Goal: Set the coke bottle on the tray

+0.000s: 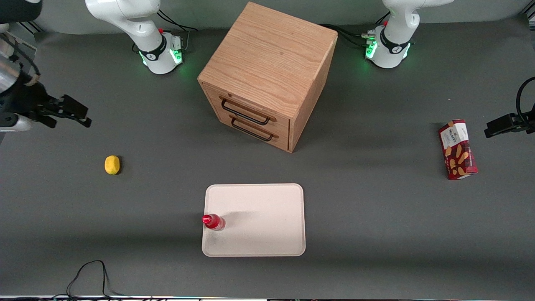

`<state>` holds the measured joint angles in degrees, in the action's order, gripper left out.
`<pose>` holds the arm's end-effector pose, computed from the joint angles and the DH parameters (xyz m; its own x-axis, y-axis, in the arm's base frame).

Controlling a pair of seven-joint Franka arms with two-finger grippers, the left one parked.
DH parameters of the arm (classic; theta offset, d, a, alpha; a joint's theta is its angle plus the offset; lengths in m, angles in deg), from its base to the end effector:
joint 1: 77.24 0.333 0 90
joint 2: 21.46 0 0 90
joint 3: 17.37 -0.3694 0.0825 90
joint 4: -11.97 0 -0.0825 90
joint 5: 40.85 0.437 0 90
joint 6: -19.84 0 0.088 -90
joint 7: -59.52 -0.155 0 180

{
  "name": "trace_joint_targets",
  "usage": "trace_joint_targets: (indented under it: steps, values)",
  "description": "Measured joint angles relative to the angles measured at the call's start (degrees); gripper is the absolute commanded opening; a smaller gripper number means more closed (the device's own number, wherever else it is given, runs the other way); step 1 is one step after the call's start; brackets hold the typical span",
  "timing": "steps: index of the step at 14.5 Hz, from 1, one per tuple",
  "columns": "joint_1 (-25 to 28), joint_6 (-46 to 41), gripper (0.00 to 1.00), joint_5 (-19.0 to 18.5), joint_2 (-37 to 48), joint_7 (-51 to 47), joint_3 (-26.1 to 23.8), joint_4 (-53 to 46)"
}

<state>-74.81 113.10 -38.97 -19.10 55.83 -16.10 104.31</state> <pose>0.6007 0.0168 0.6385 0.9974 -0.0460 0.0549 -0.0440 -0.9983 -0.0373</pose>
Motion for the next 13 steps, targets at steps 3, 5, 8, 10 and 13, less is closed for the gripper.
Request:
trace_joint_targets:
  steps: [3,5,8,10,13]
  values:
    - [-3.32,0.00,1.00,0.14,0.02,2.56,-0.06,0.04]
    - [-3.56,0.00,1.00,0.15,0.06,3.18,-0.09,0.03]
    - [-3.56,0.00,1.00,0.14,0.22,4.12,-0.12,0.03]
    - [-3.49,0.00,1.00,0.14,0.31,4.38,0.18,0.00]
    - [-2.77,0.00,1.00,0.14,0.32,4.63,1.37,0.00]
